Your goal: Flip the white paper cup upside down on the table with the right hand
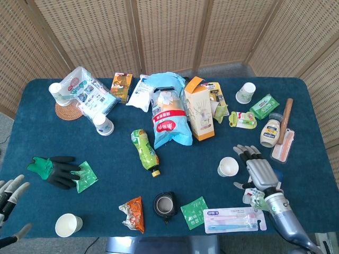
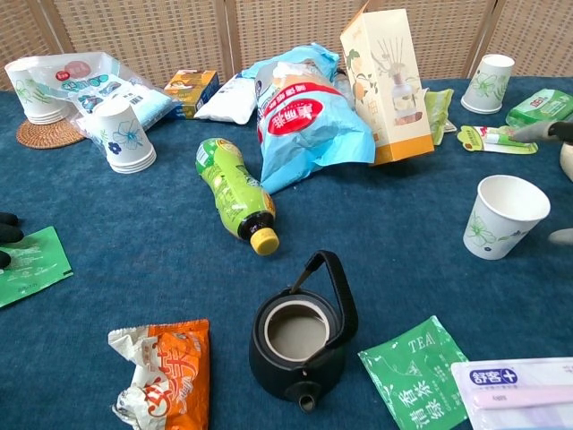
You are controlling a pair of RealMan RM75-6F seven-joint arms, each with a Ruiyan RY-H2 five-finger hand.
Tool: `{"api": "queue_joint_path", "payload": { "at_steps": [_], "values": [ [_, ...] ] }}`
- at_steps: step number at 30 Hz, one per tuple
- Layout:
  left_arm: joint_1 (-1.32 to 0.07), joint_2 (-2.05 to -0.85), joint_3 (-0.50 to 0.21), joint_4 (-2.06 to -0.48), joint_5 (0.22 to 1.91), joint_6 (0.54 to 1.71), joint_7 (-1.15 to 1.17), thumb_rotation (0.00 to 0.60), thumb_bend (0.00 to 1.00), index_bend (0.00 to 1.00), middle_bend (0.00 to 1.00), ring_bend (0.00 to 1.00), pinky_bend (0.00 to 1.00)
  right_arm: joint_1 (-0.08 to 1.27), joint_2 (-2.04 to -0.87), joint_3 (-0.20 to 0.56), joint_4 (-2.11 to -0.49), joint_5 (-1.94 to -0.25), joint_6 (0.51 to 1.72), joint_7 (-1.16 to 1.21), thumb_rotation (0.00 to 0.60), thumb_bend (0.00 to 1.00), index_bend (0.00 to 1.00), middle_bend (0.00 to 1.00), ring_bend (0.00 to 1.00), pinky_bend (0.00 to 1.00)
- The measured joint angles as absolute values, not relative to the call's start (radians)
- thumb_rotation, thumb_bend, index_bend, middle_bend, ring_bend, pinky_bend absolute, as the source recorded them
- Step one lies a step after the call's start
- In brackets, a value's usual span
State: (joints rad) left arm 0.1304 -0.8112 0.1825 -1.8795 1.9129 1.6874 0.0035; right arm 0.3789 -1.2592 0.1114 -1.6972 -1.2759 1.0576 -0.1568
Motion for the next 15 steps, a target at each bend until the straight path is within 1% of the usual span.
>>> {"api": "queue_joint_path", "payload": {
  "at_steps": [4, 7, 10, 15],
  "values": [
    [0.13, -0.811, 0.182, -1.879, 1.913, 1.689, 0.002, 0.6, 0.27, 0.0, 0.0, 0.0, 0.0, 0.395, -1.273, 0.115, -1.686, -1.242, 1.034, -0.17, 0.539, 0.0, 0.0, 0.0, 0.0, 0.0],
    [0.129, -0.812, 0.182, -1.881, 1.913, 1.684, 0.004, 0.6, 0.27, 0.0, 0.0, 0.0, 0.0, 0.406, -1.281, 0.119, -1.684, -1.228, 1.027, -0.171, 0.555, 0.0, 0.02, 0.0, 0.0, 0.0],
    [0.129, -0.812, 0.183, -1.882, 1.915, 1.681, 0.009, 0.6, 0.27, 0.0, 0.0, 0.0, 0.0, 0.412, -1.289, 0.124, -1.677, -1.218, 1.026, -0.169, 0.597, 0.0, 0.06, 0.0, 0.0, 0.0],
    [0.13, -0.813, 0.183, -1.884, 1.913, 1.682, 0.01, 0.6, 0.27, 0.0, 0.0, 0.0, 0.0, 0.424, -1.302, 0.126, -1.657, -1.203, 1.013, -0.159, 0.599, 0.02, 0.14, 0.0, 0.0, 0.0]
  ]
}}
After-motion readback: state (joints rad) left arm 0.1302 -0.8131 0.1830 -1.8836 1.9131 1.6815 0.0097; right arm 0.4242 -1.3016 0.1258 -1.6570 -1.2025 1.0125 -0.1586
